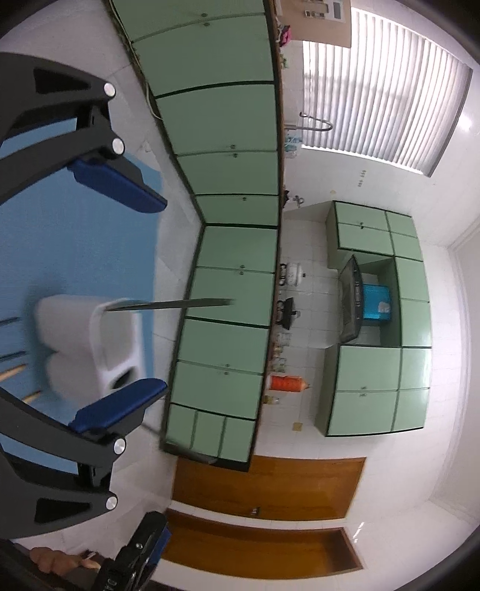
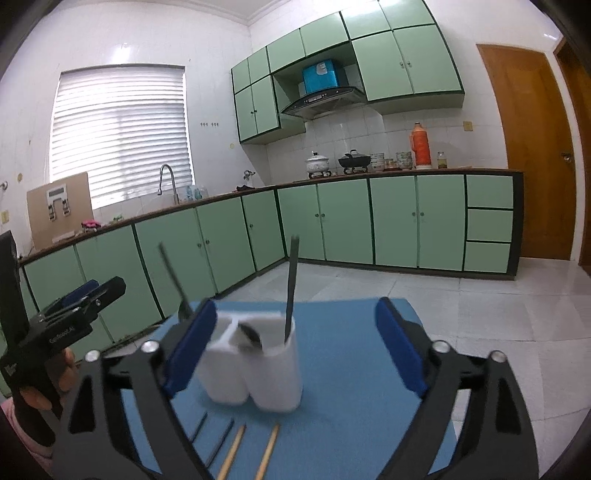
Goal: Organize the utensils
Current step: 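Withdraw both open tools back over the remaining chopsticks, then grasp a yellow wooden chopstick with the right tool while the left grasps a black chopstick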
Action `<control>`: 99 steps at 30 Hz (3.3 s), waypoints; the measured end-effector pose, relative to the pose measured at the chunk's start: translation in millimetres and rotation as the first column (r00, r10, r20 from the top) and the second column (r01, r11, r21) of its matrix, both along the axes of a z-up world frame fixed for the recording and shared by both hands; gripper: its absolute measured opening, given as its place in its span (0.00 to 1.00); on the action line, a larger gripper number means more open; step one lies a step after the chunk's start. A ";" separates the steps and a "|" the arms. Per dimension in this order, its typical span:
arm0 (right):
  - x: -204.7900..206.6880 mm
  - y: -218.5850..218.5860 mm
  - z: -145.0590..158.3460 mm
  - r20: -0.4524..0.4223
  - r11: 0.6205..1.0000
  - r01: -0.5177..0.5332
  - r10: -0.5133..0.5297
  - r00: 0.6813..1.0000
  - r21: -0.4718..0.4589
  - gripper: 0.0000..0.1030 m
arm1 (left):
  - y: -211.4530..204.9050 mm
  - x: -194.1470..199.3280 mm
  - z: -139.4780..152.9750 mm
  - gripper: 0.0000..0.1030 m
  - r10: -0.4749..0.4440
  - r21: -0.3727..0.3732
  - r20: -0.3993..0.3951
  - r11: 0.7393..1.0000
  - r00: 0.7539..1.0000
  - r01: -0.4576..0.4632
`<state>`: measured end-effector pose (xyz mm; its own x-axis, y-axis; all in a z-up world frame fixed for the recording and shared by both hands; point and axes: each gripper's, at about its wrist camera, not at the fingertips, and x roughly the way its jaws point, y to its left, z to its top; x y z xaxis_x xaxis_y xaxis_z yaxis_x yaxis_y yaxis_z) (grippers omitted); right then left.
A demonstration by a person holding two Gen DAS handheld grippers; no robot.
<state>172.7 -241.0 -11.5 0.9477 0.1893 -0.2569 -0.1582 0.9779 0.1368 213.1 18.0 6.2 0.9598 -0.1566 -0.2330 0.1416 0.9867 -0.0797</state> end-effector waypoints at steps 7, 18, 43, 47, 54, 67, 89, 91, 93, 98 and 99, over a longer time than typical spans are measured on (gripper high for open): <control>-48.9 9.7 -32.2 -0.047 0.999 -0.005 0.004 0.999 -0.035 0.88 | -2.9 -50.9 -38.3 0.90 -0.009 0.049 -0.062 0.999 0.998 0.012; -112.1 25.6 -79.8 -0.175 0.999 0.006 -0.012 0.984 -0.034 0.87 | 3.3 -114.3 -82.4 0.90 0.013 0.045 -0.208 0.999 0.978 -0.004; -146.6 73.5 -139.1 -0.449 0.986 -0.099 0.030 0.893 -0.132 0.25 | 1.8 -168.6 -119.0 0.89 0.041 0.085 -0.371 0.996 0.928 -0.010; -143.6 75.5 -141.9 -0.468 0.986 -0.109 0.039 0.883 -0.124 0.18 | 1.5 -168.0 -120.0 0.89 0.041 0.082 -0.377 0.997 0.925 -0.011; -141.7 78.7 -144.2 -0.471 0.987 -0.102 0.030 0.882 -0.128 0.17 | 3.8 -168.5 -120.4 0.89 0.041 0.080 -0.377 0.997 0.925 -0.012; -133.1 82.0 -144.2 -0.490 0.981 -0.088 -0.007 0.872 -0.171 0.08 | 5.4 -168.2 -124.4 0.89 0.032 0.083 -0.385 0.997 0.922 0.001; -134.9 64.8 -143.8 -0.492 0.986 -0.064 -0.020 0.871 -0.154 0.06 | -31.5 -164.7 -146.8 0.55 -0.069 0.076 -0.497 0.989 0.865 0.123; -134.3 62.5 -143.9 -0.493 0.987 -0.065 -0.017 0.870 -0.148 0.06 | -33.1 -163.7 -145.7 0.51 -0.069 0.076 -0.497 0.990 0.865 0.122; -134.1 61.0 -143.9 -0.493 0.988 -0.065 -0.014 0.870 -0.143 0.06 | -33.5 -162.9 -145.8 0.45 -0.061 0.070 -0.501 0.992 0.863 0.110; -133.4 58.0 -144.4 -0.494 0.988 -0.074 -0.001 0.870 -0.132 0.06 | -36.9 -167.3 -145.5 0.39 -0.057 0.060 -0.511 0.993 0.857 0.102; -133.5 57.3 -144.3 -0.492 0.988 -0.076 0.001 0.870 -0.132 0.06 | -37.7 -169.1 -145.9 0.38 -0.056 0.062 -0.513 0.993 0.857 0.102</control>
